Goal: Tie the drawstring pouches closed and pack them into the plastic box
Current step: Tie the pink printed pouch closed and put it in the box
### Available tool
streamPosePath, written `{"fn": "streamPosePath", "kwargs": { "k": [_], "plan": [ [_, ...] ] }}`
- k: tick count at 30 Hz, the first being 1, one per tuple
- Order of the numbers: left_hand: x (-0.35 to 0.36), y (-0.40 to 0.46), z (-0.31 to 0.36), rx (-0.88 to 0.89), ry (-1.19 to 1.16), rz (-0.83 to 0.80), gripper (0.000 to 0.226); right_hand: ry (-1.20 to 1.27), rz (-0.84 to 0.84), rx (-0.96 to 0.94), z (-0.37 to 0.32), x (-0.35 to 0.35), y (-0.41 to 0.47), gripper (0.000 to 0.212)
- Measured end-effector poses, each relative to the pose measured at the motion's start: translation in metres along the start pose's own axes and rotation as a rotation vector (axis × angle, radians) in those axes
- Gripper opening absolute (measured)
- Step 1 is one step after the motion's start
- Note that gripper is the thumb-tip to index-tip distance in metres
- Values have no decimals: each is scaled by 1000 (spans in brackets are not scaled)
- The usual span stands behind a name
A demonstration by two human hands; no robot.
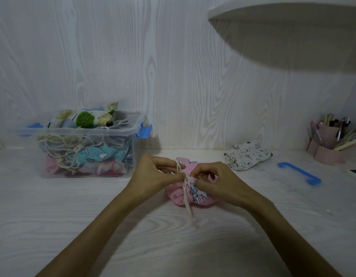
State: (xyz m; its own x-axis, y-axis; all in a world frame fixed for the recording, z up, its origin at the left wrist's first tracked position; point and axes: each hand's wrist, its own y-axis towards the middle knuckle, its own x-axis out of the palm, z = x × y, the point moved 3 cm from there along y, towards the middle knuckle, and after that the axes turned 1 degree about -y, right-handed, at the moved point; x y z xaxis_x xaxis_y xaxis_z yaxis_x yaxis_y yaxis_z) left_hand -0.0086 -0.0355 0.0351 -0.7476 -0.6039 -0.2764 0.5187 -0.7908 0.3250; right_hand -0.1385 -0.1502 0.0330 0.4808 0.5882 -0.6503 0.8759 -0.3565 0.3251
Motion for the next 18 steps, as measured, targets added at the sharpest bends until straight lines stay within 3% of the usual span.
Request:
{"fn": "streamPosePath", "kwargs": {
  "k": [5, 13, 16, 18],
  "plan": [
    [5, 1, -11, 38, 182, 60, 12, -74, 38, -16, 0, 2, 0, 5],
    [7, -1, -11, 146, 393, 169, 11, -79, 71, -6, 1, 6, -2, 11],
    [5, -2, -10, 193, 372, 158, 15, 16, 72, 74, 0, 4, 0, 27],
    [4, -1, -11, 216, 308, 151, 17, 149, 67, 179, 2, 1, 1, 18]
  ]
}}
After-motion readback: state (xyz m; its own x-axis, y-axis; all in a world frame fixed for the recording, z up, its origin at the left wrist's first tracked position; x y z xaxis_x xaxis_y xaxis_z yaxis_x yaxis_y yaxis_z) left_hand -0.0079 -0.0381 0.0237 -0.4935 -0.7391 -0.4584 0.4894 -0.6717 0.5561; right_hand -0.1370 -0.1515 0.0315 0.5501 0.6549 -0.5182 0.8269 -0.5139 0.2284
